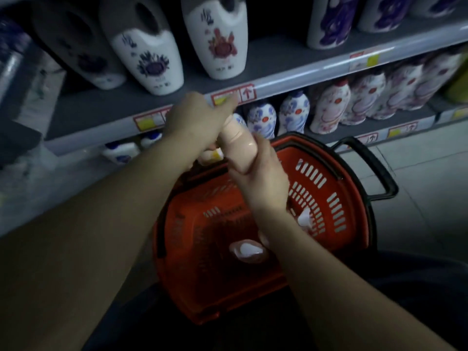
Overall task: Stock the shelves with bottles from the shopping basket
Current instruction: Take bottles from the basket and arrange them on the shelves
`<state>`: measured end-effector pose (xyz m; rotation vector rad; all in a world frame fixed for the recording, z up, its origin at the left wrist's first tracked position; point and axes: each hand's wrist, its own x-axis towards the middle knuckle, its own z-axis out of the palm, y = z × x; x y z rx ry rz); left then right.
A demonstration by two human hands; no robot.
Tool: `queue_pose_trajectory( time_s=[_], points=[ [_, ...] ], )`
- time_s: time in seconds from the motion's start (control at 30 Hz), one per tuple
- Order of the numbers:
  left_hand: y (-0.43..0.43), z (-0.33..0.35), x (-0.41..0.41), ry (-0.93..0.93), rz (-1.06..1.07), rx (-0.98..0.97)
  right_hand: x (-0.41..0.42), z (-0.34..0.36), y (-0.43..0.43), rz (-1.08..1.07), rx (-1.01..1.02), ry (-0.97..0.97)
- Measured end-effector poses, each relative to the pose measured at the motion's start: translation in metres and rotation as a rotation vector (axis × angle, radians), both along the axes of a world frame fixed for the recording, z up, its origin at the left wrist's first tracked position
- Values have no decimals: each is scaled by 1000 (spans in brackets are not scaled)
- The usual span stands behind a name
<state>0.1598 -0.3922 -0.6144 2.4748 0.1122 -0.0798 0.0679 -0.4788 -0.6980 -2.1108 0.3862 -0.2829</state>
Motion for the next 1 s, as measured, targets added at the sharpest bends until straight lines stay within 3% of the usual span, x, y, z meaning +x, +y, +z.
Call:
queue_pose_trajectory(
  time_s=[0.07, 0.17, 0.27, 0.47, 0.67, 1.0],
  points=[
    [-6, 24, 2, 196, 37, -345, 8, 18, -27, 50, 294, 56],
    [-8, 28, -11, 483, -116, -560, 17, 44, -61, 87, 832, 105],
    [-14, 10, -27, 541, -270, -754, 27, 61, -81, 72, 1131, 81],
    [-46, 18, -24, 461, -445, -859, 34, 94, -122, 104, 1104, 21],
    [-87, 25, -9, 287, -413, -868, 41, 116, -157, 111, 1029, -79],
    [-156, 121, 55, -40, -535, -906, 101, 215, -214, 103, 865, -419]
  ],
)
